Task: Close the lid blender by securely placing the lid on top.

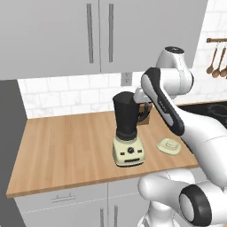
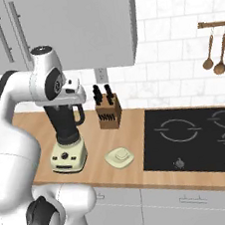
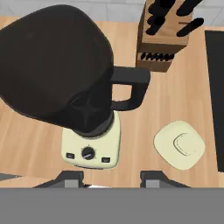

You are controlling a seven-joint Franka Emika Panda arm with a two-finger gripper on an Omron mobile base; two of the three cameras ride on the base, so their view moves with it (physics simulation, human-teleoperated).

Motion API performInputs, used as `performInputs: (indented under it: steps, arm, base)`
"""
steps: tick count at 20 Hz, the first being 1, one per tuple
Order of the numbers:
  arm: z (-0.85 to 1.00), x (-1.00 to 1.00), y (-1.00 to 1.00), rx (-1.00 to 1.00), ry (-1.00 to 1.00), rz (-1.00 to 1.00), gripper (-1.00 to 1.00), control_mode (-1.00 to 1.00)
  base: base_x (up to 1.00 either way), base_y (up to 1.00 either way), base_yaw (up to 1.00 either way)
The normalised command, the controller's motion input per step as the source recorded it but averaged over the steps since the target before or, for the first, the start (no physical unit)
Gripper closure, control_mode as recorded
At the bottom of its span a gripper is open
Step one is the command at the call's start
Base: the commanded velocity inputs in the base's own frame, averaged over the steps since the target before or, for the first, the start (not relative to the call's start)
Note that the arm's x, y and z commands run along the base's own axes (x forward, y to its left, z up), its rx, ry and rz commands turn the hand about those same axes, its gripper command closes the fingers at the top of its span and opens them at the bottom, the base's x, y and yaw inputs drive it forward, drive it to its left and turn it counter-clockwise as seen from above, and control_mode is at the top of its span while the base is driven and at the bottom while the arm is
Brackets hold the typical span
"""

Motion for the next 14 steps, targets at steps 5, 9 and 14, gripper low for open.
performInputs:
  steps: [5,9,14]
  arm:
    - [-0.07,-0.03,-0.38,0.07,0.00,0.00,-1.00,-1.00]
    - [-0.26,-0.03,-1.00,0.19,0.00,0.00,-1.00,-1.00]
    - [-0.32,0.00,-0.99,0.02,0.03,0.06,-1.00,-1.00]
  base:
    - [0.00,0.00,0.00]
    - [0.00,0.00,0.00]
    - [0.00,0.00,0.00]
